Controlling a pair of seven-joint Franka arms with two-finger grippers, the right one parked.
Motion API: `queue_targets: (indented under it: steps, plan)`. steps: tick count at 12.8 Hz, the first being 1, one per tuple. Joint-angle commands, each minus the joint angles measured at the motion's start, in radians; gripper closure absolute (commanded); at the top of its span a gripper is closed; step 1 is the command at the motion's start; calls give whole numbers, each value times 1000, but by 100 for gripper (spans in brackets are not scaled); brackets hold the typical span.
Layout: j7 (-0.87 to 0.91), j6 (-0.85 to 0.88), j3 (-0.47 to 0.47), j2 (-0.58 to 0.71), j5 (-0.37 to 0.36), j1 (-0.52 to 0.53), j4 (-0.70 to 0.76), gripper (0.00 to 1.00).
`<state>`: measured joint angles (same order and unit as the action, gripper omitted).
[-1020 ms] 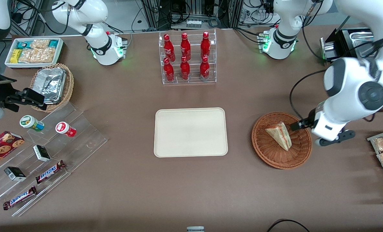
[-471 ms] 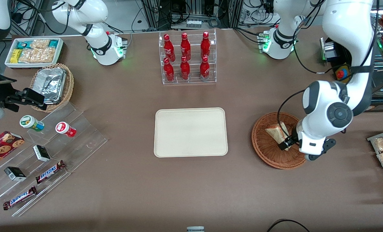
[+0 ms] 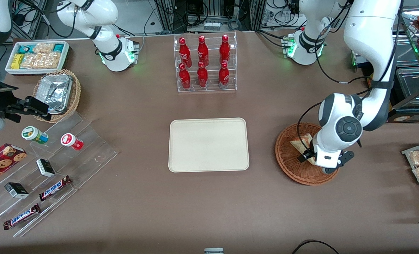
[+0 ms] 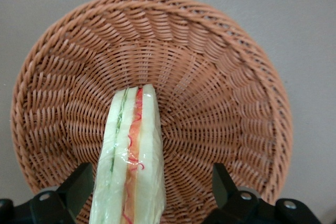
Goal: Place sandwich from basket to tray
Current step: 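Lower the left gripper and close it on the wrapped sandwich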
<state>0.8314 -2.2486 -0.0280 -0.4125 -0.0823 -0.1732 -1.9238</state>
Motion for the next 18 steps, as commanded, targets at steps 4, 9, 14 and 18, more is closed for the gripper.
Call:
queue_targets:
  steps: [4,9,14,18]
  plan:
    - [32,-40,8,63,-20,-11,-109,0]
    - [92,-227,7,64,-20,-25,-207,24]
    - [26,-114,11,81,-22,-26,-173,100]
    - [-20,122,8,153,-20,-29,-68,100]
